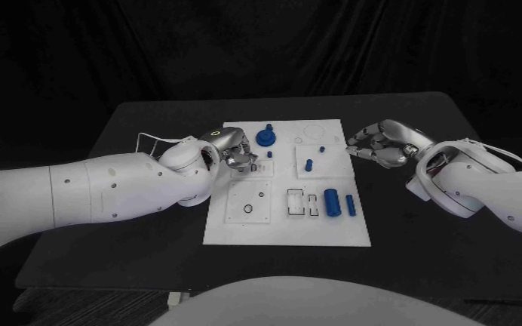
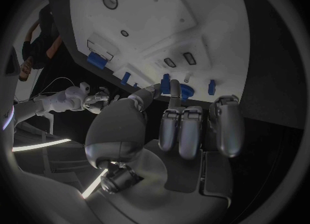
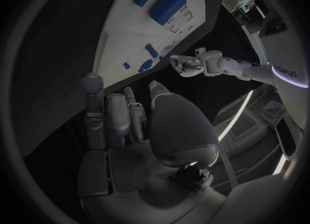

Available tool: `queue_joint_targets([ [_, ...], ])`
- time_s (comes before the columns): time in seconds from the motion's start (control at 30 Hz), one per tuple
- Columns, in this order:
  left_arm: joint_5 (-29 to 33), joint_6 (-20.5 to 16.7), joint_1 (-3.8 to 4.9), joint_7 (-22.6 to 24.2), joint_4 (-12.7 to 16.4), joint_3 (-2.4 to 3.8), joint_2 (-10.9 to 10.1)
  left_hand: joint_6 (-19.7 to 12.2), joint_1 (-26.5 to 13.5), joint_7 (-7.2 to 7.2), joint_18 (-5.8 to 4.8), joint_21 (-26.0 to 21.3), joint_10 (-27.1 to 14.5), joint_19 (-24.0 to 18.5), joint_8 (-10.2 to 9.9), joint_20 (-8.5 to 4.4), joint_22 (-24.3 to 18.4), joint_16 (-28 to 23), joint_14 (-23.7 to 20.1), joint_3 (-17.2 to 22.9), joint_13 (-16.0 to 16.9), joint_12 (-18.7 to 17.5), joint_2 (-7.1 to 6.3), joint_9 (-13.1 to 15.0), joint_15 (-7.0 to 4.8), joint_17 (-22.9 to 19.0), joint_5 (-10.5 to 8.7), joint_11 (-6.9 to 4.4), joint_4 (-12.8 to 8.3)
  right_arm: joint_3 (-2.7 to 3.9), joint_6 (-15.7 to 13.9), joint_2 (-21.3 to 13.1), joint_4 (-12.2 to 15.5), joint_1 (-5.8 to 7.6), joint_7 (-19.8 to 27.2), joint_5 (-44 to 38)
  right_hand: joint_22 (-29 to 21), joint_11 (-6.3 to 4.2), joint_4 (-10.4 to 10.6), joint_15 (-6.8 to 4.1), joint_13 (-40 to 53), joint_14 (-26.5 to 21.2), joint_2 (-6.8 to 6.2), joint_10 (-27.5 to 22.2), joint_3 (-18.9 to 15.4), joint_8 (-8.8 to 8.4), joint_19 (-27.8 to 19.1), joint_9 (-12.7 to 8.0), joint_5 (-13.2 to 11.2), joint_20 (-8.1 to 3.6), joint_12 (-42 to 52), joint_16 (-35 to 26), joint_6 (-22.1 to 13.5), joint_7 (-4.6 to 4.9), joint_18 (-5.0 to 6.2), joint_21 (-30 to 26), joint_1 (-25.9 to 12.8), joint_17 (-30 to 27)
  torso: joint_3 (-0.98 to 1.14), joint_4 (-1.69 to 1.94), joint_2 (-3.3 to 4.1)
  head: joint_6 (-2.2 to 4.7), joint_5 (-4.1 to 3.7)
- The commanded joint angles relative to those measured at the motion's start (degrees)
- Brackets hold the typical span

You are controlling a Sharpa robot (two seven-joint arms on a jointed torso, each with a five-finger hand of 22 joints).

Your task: Assemble the parts on the task board

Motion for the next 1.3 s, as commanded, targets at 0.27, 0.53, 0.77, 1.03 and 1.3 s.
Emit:
queue_joint_targets([
  [0.27,1.6,1.1,-0.95,1.3,-1.0,0.04,1.2,-0.1,0.2,-0.33,-0.94,-0.1,6.0,0.3,0.1,-0.25,11.1,0.4,6.0,-0.4,15.0,0.2,0.29,0.2,-0.42,15.1,0.60,-0.49,0.7,0.02,-0.7,0.3,-0.3,-0.47,0.1,0.0,2.4,0.01,-0.3,0.28,4.4,0.1,0.17,-0.3,0.2,-0.40,0.2,-0.1,0.3,0.31,-0.3,-0.2,0.3,0.04,0.85,-0.2,0.6,-0.1,0.21,0.06,-0.06,-0.01,-0.30],
  [0.53,1.7,1.8,-1.12,1.5,-1.6,0.04,1.6,0.0,0.2,-0.35,-0.91,-0.2,6.0,0.3,0.1,-0.26,11.0,0.4,6.0,-0.6,15.0,0.2,0.34,0.2,-0.44,15.1,0.73,-0.50,1.0,0.02,-0.6,0.3,-0.4,-0.53,0.1,0.0,2.4,0.03,-0.3,0.28,4.4,0.1,0.19,-0.3,0.2,-0.40,0.2,-0.1,0.4,0.31,-0.3,-0.2,0.3,0.04,0.85,-0.3,0.7,-0.1,-0.01,-0.12,-0.05,-0.01,-0.15],
  [0.77,1.7,2.5,-1.18,1.8,-2.1,0.04,1.9,0.0,0.3,-0.33,-0.88,-0.4,5.8,0.2,0.1,-0.27,11.0,0.4,6.0,-0.8,14.8,0.1,0.40,0.2,-0.44,15.1,0.73,-0.50,1.2,0.02,-0.5,0.4,-0.6,-0.55,0.0,0.0,2.4,0.04,-0.3,0.29,4.4,0.1,0.20,-0.3,0.2,-0.40,0.2,-0.1,0.5,0.31,-0.3,-0.2,0.3,0.04,0.86,-0.3,0.7,-0.1,0.01,-0.06,-0.06,-0.01,-0.25],
  [1.03,1.7,3.0,-1.25,2.2,-2.8,0.04,2.3,-0.1,0.3,-0.31,-0.85,-0.5,5.7,0.1,0.0,-0.28,10.9,0.4,6.0,-1.3,14.7,-0.1,0.48,0.2,-0.43,15.1,0.41,-0.48,1.7,0.02,-0.4,0.5,-0.6,-0.56,-0.1,0.0,2.4,0.04,-0.3,0.29,4.4,0.1,0.20,-0.3,0.2,-0.40,0.2,-0.1,0.5,0.31,-0.3,-0.2,0.3,0.04,0.86,-0.3,0.7,-0.1,0.02,-0.02,-0.02,-0.01,-0.30],
  [1.3,1.7,3.1,-1.35,2.4,-3.8,0.04,2.7,-0.1,0.4,-0.31,-0.83,-0.6,5.6,0.1,-0.1,-0.28,10.9,0.4,6.0,-1.5,14.5,-0.2,0.52,0.2,-0.42,15.1,0.20,-0.48,1.9,0.02,-0.2,0.5,-0.7,-0.59,-0.1,0.0,2.4,0.07,-0.3,0.30,4.4,0.1,0.22,-0.3,0.3,-0.41,0.2,-0.1,0.6,0.31,-0.3,-0.1,0.4,0.05,0.85,-0.3,0.8,0.0,0.00,-0.01,-0.04,-0.01,-0.35],
])
